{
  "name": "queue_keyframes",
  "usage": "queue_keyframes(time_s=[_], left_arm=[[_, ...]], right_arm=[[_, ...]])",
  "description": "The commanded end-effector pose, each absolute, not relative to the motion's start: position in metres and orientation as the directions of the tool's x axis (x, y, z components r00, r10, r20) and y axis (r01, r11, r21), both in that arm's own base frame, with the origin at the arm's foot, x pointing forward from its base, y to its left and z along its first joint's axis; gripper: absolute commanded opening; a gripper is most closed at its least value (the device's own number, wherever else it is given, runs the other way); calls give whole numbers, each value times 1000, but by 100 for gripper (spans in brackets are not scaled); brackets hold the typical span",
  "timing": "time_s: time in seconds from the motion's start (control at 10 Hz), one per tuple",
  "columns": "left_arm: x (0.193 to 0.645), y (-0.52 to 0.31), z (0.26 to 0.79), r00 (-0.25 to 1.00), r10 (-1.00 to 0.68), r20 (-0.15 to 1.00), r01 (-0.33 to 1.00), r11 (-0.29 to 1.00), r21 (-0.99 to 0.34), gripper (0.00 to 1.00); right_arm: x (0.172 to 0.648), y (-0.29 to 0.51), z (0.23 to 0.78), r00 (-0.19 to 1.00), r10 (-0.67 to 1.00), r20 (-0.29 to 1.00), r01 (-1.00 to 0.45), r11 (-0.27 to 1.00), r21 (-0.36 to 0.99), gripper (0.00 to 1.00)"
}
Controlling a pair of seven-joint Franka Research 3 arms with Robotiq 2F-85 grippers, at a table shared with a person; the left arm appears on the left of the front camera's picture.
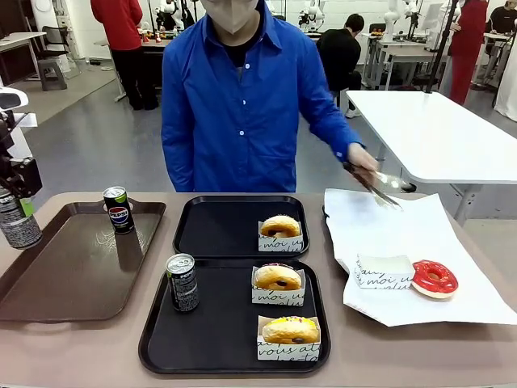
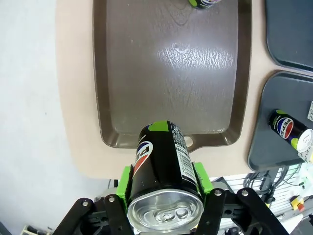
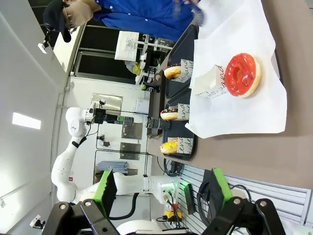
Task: Set up donuts and drinks on trays.
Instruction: Pick up one Pepsi coke from the Handle tray and place it on the Flat Tray without a Pepsi coke.
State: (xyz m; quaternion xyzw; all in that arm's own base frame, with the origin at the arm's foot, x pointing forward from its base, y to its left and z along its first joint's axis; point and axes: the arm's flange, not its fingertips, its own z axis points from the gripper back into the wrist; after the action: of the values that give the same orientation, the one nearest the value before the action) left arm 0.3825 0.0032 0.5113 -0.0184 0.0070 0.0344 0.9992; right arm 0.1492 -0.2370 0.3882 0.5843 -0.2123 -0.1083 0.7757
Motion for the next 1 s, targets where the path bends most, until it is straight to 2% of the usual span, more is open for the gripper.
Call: queue_keyframes(time_s=[0.0, 0.1, 0.2, 0.3, 0.6, 0.9], left_arm=[[384, 4, 515, 998, 58, -7, -58, 997, -54, 0], [382, 3, 511, 998, 69, -15, -69, 997, -36, 59], [392, -28, 527, 999, -23, 49, 23, 1000, 5, 59], [402, -58, 537, 994, -83, 64, 79, 995, 62, 59], [442, -135, 549, 972, -228, 61, 217, 966, 143, 59], [488, -204, 528, 924, -379, 61, 361, 911, 199, 59]], right_arm=[[150, -237, 389, 880, -420, 223, -103, 290, 951, 100], [150, -237, 389, 880, -420, 223, -103, 290, 951, 100], [150, -237, 389, 880, -420, 223, -103, 290, 951, 100], [150, -237, 389, 880, -420, 223, -103, 290, 951, 100], [150, -237, 389, 880, -420, 223, -103, 290, 951, 100], [150, -237, 389, 880, -420, 223, -103, 290, 951, 100]])
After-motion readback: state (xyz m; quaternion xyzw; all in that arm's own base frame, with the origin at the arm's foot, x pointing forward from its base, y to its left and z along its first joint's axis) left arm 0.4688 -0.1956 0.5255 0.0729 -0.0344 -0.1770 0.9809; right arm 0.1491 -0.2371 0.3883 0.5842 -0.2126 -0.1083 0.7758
